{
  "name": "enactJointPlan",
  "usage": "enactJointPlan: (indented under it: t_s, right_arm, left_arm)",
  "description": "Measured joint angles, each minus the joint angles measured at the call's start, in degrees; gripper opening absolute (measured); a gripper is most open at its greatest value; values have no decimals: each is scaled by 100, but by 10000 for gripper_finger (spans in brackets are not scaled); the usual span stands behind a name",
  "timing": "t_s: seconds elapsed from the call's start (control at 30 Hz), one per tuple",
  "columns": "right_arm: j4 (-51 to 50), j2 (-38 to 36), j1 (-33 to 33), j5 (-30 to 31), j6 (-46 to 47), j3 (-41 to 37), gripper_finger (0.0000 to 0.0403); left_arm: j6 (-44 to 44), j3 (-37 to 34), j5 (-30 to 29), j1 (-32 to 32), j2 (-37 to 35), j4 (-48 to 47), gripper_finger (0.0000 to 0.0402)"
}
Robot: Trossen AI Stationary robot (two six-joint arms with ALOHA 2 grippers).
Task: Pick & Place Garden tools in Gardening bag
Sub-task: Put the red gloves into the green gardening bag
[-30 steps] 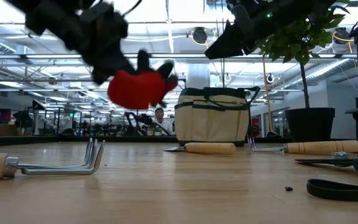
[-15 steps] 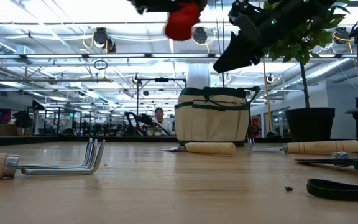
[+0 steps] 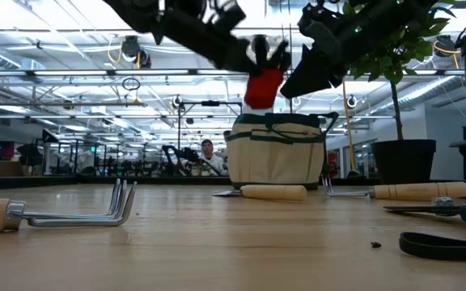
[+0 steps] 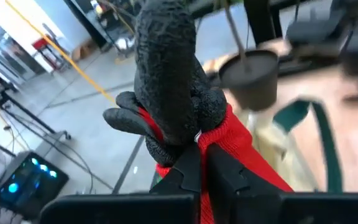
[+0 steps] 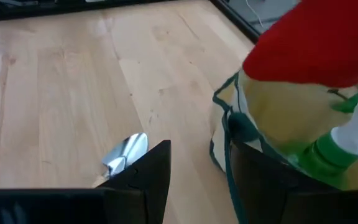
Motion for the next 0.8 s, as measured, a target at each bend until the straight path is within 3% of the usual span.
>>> enactJointPlan:
  t_s: [0.4, 0.57, 0.7, 0.8]
  right_arm:
    - [-327, 0, -11, 48, 41, 0, 155]
    - [-288, 0, -13, 622, 35, -1, 155]
    - [-172, 0, -13, 1059, -142, 0, 155]
    - [159, 0, -79, 1352, -546, -1, 155]
  left_arm:
    - [110, 0, 216, 278, 172, -1322, 21]
    - [308, 0, 994, 361, 172, -1293, 12]
    - [312, 0, 1039, 361, 172, -1329, 7]
    - [318, 0, 1041, 390, 172, -1342, 25]
